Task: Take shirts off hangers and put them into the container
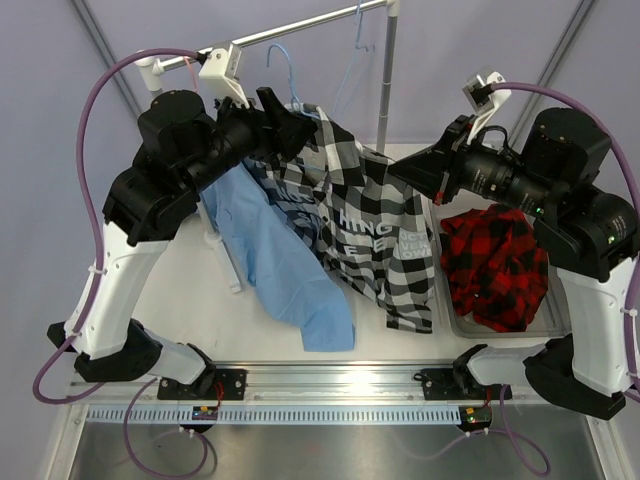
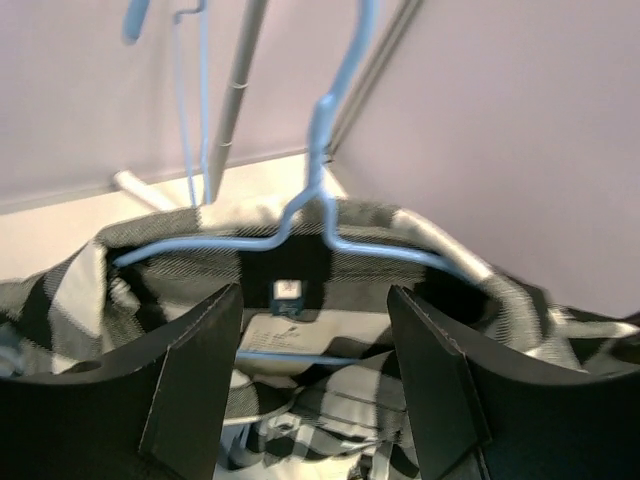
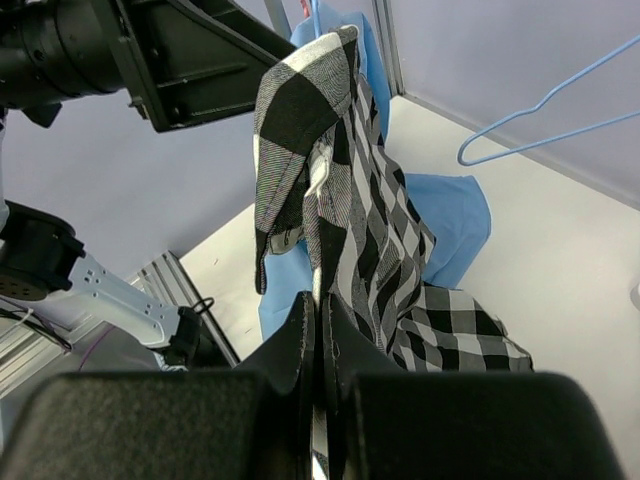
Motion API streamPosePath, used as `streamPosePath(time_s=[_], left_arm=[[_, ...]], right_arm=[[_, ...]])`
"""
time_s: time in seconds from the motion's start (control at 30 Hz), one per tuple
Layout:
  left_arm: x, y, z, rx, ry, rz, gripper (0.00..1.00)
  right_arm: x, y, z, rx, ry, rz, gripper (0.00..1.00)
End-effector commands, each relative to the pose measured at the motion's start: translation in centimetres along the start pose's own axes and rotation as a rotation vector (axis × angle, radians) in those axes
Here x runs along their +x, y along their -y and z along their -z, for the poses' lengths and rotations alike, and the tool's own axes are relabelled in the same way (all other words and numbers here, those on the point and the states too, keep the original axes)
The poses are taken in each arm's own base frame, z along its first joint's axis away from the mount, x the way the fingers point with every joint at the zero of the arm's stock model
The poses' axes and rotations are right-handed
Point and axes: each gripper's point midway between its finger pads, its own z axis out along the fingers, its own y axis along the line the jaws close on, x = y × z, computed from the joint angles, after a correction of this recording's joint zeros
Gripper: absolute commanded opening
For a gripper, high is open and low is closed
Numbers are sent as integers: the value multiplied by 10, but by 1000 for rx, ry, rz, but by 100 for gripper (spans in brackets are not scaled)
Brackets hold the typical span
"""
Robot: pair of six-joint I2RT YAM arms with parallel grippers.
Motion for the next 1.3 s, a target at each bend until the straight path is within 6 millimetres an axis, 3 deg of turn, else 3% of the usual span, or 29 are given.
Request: streamPosePath(time_s=[0.0,0.13,0.5,0.93,1.07,1.27], left_arm=[[-36,34,16,157,108,15,64],[-38,37,22,170,108,29,65],[-43,22,29,102,128,-5,66],[-46,18,13,106,133,-3,65],[-43,21,6,121,123,8,62],[-33,19,-2,125,91,28,48]], right_arm=[[-9,-5,7,-12,43,-1,0],[-1,-1,8,3,34,-6,0],[4,-7,17,-10,16,-20,0],[6,-17,33,-26,10,-29,0],[5,-20,38,-30,18,-32,0],[3,-22,37,-39,24,-34,0]])
